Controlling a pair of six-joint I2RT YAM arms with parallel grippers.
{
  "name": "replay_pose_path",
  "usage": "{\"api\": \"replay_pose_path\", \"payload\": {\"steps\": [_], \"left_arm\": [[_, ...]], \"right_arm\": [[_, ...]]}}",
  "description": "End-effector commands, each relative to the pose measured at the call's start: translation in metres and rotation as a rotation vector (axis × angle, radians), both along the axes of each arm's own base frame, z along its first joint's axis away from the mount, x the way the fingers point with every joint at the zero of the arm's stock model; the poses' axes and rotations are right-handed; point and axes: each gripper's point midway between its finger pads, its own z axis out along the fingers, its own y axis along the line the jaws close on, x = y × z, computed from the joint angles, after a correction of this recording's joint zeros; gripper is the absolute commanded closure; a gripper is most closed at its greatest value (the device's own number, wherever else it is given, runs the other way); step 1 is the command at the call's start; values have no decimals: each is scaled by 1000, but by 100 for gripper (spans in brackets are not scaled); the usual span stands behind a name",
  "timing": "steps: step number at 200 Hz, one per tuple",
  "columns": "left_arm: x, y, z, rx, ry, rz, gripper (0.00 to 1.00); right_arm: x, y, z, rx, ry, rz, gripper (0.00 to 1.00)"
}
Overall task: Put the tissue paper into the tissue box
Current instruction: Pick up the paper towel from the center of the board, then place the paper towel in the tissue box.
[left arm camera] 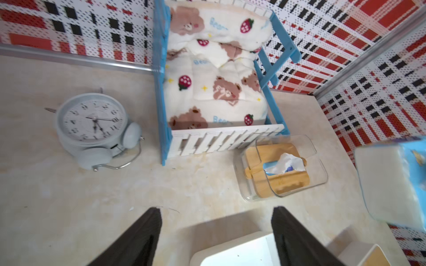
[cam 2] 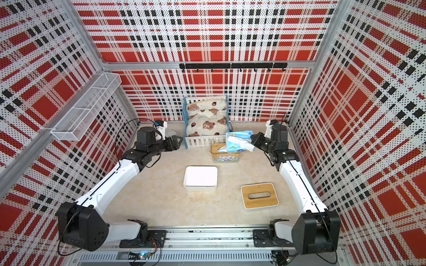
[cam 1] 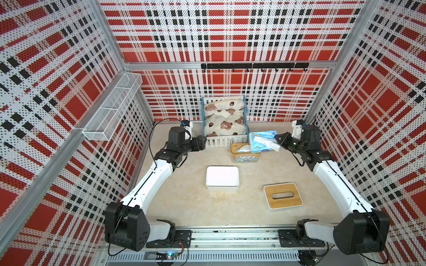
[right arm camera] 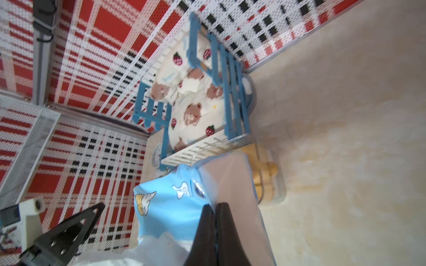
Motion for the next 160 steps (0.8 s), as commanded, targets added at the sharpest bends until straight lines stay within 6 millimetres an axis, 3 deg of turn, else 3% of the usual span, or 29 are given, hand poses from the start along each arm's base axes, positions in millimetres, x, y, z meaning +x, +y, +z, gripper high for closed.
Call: {"api": "replay_pose_path", "payload": {"steps": [1, 27, 66, 119, 160], "left_arm": [[2, 27, 16, 86, -42, 70, 19], [2, 46, 14, 105, -44, 127, 19], [1, 50, 1, 112, -21, 142, 19], [1, 40, -3, 73, -10, 97, 20], [1, 36, -6, 58, -4, 79, 20]], "right_arm": [[-13, 42, -14, 58, 69, 3, 100], [-29, 102, -40, 75, 142, 72, 100], [-48, 158, -84, 110, 229, 100, 100], [-60, 185, -127, 113, 292, 68, 100], [-66, 183, -152, 92, 333, 15, 100]]}}
